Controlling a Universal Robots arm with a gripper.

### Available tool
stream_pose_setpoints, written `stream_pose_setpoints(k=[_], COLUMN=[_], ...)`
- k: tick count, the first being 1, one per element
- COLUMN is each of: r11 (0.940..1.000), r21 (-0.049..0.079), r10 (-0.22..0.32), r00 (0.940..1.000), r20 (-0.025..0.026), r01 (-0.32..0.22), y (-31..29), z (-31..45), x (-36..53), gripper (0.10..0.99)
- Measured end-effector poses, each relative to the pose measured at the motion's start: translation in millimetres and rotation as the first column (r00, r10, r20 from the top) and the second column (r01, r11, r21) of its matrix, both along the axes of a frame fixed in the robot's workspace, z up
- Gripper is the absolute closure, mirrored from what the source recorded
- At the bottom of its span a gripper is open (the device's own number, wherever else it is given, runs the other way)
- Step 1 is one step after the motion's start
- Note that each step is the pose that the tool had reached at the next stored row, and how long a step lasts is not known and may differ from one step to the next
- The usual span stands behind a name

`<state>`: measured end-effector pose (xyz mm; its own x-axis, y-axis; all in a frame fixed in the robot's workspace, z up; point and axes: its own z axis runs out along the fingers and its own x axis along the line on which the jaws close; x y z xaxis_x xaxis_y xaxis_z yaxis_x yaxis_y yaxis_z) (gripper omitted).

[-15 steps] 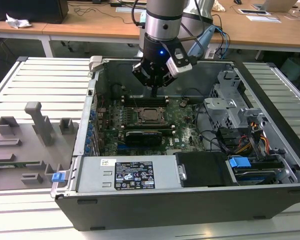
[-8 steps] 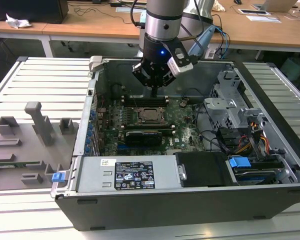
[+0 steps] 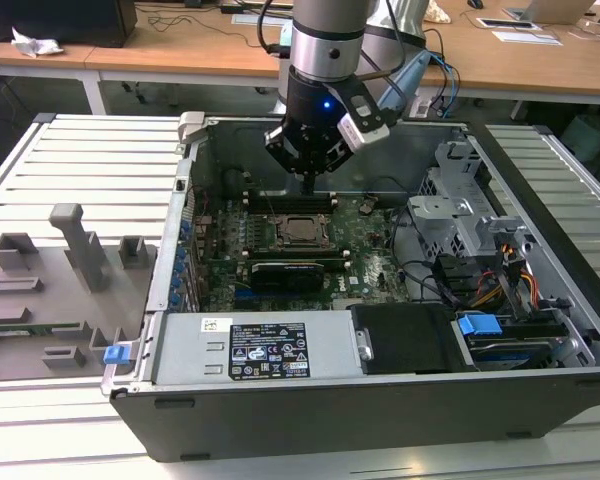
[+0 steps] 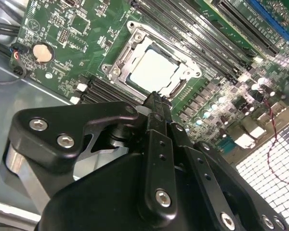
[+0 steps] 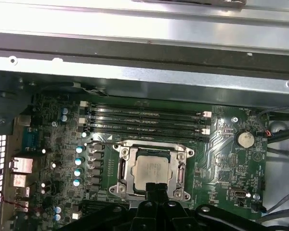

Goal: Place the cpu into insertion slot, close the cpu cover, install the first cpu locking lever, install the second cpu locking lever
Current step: 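Install the first cpu locking lever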

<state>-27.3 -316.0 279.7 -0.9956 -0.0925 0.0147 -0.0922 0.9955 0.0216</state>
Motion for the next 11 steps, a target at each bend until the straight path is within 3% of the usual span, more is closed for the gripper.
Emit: stream_pose_setpoints(k=[3, 5, 9, 11], r11=[0.9998, 0.9998, 0.9998, 0.9999], r21=[0.002, 0.005, 0.007, 0.007], r10=[0.019, 0.019, 0.017, 0.008], r00=[0.9998, 0.9997, 0.9994, 0.9995], r20=[0.0034, 0.0151, 0.0286, 0.0290], r01=[-0.019, -0.019, -0.018, -0.008], y=[0.0, 0.0, 0.4, 1.1], z=[-0.3, -0.9, -1.9, -2.5], x=[-3.2, -13.5, -24.1, -25.3], gripper=[0.980, 0.980, 0.980, 0.980])
